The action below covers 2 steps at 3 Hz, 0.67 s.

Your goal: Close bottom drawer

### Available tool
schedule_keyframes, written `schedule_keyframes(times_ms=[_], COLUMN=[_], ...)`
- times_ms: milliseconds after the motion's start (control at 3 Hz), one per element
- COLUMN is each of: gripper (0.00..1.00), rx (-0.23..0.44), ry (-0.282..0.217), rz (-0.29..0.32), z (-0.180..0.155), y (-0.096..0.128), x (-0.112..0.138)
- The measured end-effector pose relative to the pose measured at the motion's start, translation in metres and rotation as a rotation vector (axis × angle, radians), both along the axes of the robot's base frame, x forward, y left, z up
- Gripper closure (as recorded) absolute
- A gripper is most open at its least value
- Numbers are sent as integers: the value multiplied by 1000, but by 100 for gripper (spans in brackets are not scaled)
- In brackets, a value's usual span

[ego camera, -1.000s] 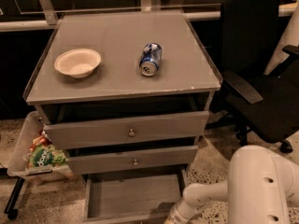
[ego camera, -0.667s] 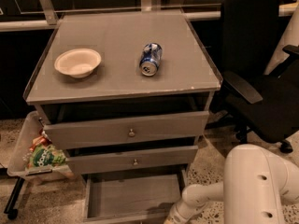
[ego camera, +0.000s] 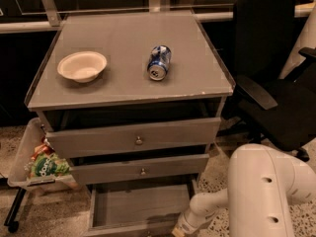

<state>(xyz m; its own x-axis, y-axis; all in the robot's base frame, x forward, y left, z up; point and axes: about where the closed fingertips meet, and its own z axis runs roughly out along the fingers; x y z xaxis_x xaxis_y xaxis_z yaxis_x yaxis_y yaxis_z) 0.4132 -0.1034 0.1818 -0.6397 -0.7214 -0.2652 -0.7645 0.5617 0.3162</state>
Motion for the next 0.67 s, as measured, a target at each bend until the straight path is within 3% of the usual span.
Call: schedule_keyframes(times_ms=[667], gripper=[59], rx=[0], ry=[-2], rz=[0], z=[0], y=[0], x=[0])
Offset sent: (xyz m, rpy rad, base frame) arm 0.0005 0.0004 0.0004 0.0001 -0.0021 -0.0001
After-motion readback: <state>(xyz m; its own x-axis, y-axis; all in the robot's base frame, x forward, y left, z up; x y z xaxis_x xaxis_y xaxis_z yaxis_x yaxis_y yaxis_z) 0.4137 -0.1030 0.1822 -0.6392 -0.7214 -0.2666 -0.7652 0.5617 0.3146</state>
